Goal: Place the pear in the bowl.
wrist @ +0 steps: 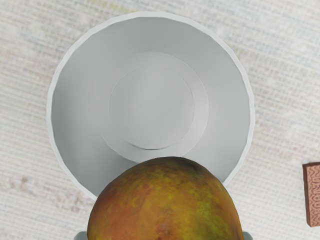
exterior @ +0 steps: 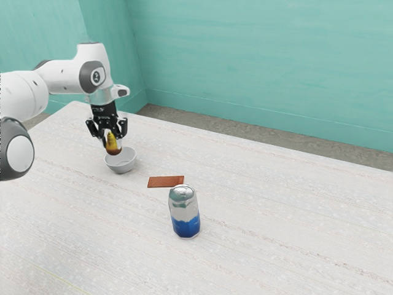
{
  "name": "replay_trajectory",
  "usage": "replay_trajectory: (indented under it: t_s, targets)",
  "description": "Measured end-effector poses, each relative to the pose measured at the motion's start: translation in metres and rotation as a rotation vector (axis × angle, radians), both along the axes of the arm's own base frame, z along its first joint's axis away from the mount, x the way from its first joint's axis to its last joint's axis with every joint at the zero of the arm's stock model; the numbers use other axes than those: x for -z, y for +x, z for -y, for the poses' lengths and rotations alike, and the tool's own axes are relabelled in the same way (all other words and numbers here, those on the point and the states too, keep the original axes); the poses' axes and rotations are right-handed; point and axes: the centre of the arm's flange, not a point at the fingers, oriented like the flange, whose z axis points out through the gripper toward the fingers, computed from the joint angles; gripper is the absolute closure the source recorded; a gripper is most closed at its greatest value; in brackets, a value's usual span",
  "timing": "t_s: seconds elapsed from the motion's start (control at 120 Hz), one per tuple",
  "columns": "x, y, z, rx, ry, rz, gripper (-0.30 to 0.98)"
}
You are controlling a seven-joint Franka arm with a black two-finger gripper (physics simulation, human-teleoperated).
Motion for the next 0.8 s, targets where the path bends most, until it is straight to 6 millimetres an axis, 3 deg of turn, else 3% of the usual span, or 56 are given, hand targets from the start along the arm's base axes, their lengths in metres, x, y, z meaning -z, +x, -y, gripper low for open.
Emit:
replay_trajectory:
  t_s: [0.083,0.325,0.592,0.692,0.8]
  targets:
    - [0.012,0.002,-0.004,-0.003,-0.007,-0.003,0.41]
    - [0.017,0.013,-0.014,-0.006,-0.01,0.049,0.42]
    - [0.014,0.016,-0.009,0.005,-0.011,0.067,0.13]
    - [-0.025,0.012,0.015,0.038,0.011,0.095,0.08]
    - [-0.076,-0.019,0.038,0.06,0.045,0.096,0.05]
